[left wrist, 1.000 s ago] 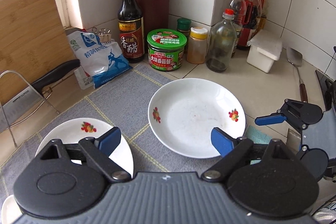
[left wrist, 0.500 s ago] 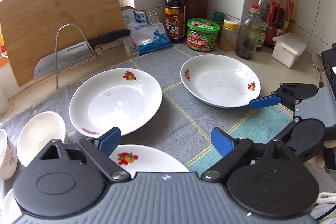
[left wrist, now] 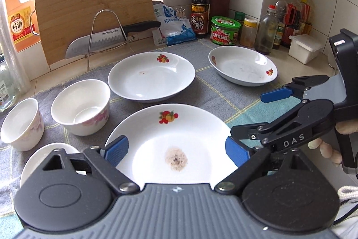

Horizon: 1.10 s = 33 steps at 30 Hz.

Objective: Organize plates and bowls
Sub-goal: 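Move the right tool to the stained plate and grip its rim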

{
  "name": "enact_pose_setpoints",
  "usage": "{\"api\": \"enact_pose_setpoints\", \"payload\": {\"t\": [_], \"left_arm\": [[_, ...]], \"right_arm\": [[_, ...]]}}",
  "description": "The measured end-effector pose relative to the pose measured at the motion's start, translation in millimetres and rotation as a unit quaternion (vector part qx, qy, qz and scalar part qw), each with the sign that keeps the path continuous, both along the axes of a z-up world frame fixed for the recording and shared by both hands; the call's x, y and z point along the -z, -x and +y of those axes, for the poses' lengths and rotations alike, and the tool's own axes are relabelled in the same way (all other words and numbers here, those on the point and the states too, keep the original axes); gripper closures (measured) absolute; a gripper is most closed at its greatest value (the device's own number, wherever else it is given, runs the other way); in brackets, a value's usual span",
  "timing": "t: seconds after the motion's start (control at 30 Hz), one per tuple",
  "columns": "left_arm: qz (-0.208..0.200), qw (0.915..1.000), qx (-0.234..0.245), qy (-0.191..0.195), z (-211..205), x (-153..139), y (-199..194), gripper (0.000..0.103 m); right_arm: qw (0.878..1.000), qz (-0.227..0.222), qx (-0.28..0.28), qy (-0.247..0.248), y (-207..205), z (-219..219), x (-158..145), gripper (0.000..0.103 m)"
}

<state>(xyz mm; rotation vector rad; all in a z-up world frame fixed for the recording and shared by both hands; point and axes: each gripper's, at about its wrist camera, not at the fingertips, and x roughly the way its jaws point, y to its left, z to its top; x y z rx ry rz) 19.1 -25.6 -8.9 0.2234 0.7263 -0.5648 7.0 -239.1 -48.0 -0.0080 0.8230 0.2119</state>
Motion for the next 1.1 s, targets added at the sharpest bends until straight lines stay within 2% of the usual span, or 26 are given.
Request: {"api": "enact_pose_setpoints", "payload": {"t": [0.33,0.6,0.9,1.1], "left_arm": [[0.015,0.9999,0.006,-0.003,43.6,8.8,25.5,0.01],[0.044,0.999,0.01,-0.01,64.5,30.9,34.2,0.01],[0.046,0.9983,0.018,-0.032,50.8,60.2,27.0,0.01],[0.035,0.9987,0.015,-0.033,41.0,66.3,25.5,0.0]], "right_arm": [[1.0,0.015,-0.019,-0.015,2.4,44.5,6.3,0.0],[0.998,0.045,-0.024,-0.021,2.3,70.2,13.7,0.0],[0.998,0.063,-0.02,-0.006,4.7,71.1,15.4,0.0],[0.996,0.074,-0.042,-0.012,-2.8,66.1,16.7,0.0]]}}
